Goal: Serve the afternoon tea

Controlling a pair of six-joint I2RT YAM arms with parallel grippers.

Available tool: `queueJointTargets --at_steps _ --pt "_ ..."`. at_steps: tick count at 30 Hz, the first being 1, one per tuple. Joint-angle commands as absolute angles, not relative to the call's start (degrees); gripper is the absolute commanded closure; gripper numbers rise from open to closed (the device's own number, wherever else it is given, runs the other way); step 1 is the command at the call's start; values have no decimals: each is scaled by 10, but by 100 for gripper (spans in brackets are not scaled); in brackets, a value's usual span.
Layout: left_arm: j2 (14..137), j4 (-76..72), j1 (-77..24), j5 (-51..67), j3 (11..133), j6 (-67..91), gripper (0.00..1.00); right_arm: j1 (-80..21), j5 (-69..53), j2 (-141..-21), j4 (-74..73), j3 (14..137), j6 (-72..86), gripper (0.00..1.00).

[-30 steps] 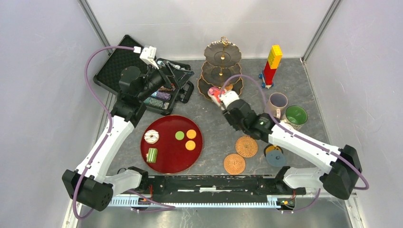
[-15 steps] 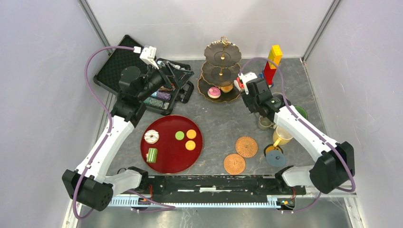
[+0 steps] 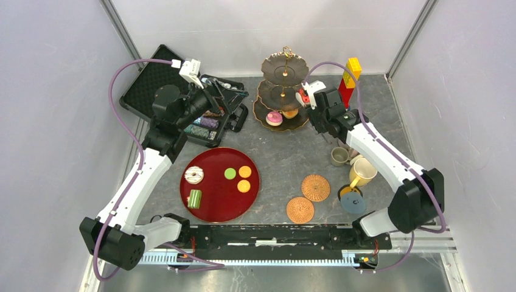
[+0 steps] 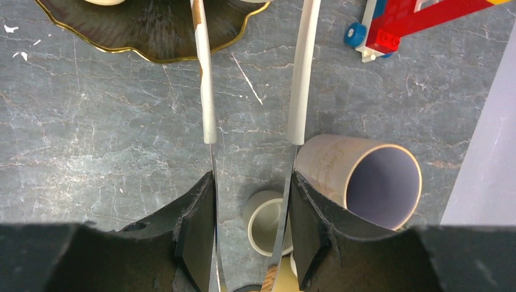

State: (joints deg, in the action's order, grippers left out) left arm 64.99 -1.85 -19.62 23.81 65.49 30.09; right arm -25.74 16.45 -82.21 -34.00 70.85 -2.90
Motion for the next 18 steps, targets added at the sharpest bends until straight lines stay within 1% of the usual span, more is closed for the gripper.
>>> queueJointTargets --at_steps 1,4,9,15,18 --pt "647 -38 -196 249 662 315 0 -254 146 -852 -290 755 -26 78" --pt "646 -38 -196 249 662 315 0 -253 151 -876 -260 771 -21 76" --pt "647 -38 -195 251 662 316 0 -249 158 -921 -254 817 -21 71" --pt "649 -38 -196 250 662 316 0 -242 150 -944 -233 827 -17 62" --pt "651 -38 -195 250 662 317 0 -239 139 -950 -220 819 -11 59"
